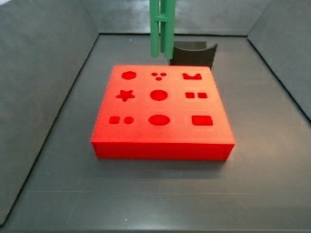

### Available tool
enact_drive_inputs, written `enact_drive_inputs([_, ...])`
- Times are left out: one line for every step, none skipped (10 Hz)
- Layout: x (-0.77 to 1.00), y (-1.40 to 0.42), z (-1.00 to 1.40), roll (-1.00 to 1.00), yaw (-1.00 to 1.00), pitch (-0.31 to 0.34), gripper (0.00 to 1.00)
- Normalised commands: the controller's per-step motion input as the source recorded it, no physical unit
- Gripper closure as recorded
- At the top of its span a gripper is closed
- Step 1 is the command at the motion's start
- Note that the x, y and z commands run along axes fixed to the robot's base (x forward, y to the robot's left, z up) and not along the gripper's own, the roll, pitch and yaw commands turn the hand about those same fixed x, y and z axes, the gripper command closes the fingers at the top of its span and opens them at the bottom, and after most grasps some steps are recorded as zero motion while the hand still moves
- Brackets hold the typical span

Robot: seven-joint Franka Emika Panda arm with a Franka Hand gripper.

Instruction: Insert the 3 prong object.

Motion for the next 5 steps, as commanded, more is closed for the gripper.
enact_drive_inputs([0.0, 0.0, -0.06, 0.01, -0.06, 0.009, 1.0])
enact_drive_inputs([0.14, 0.26, -0.36, 0.05, -0.46, 0.0, 1.0])
enact_drive_inputs([0.12, 0.45, -0.55, 0.11, -0.53, 0.021, 1.0])
enact_drive_inputs([0.11, 0.45, -0.57, 0.13, -0.52, 0.05, 1.0])
enact_drive_inputs([0.25, 0.35, -0.61, 0.08, -0.65, 0.054, 1.0])
